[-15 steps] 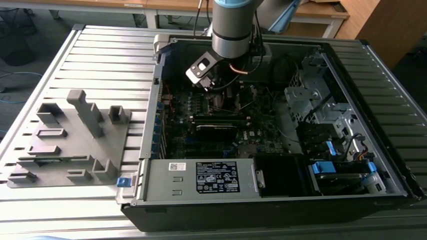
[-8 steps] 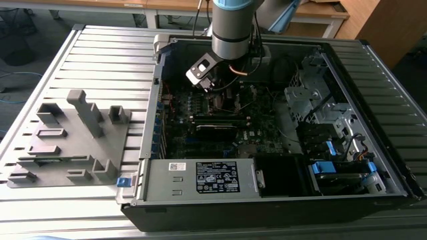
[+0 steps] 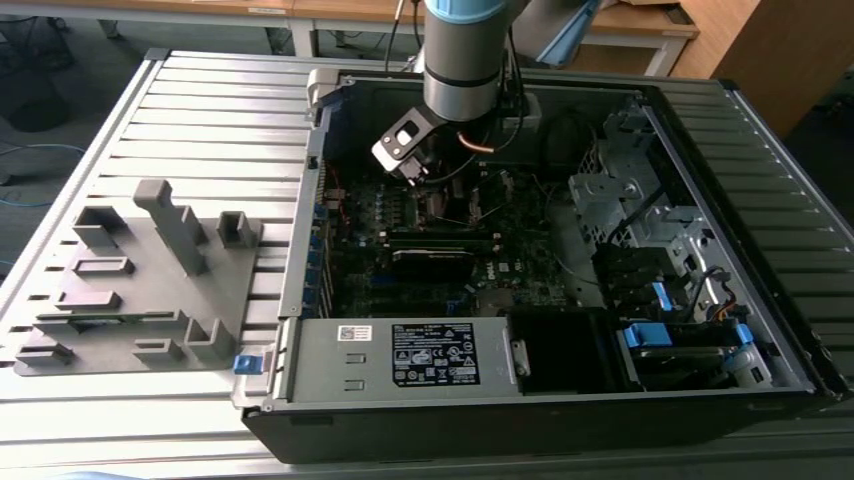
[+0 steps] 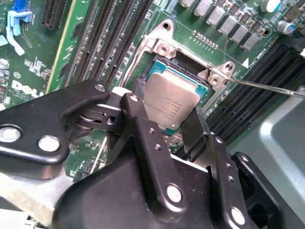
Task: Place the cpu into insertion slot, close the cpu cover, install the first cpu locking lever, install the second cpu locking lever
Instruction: 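Place the cpu into insertion slot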
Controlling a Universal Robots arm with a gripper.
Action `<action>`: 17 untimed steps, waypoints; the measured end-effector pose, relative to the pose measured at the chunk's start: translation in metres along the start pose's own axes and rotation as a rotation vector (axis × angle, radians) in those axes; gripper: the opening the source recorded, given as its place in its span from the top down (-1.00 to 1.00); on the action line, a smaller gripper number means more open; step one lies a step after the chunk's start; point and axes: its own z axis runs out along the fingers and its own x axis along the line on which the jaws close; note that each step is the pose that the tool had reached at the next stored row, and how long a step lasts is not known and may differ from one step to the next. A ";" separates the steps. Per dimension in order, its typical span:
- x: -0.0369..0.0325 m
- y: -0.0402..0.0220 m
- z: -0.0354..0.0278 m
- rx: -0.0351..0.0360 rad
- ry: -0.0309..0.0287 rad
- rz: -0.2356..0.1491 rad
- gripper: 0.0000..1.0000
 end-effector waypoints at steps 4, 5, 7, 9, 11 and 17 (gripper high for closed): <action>-0.0001 -0.0003 0.0003 0.0002 -0.0004 0.000 -0.08; -0.0001 -0.0003 0.0004 0.0002 -0.0003 0.000 -0.08; -0.0001 -0.0006 0.0004 0.0002 -0.0004 0.000 -0.08; -0.0001 -0.0008 0.0005 0.0002 -0.0004 0.000 -0.08; -0.0001 -0.0008 0.0006 0.0002 -0.0004 0.000 -0.08; -0.0002 -0.0010 0.0017 0.0003 -0.0005 0.000 -0.08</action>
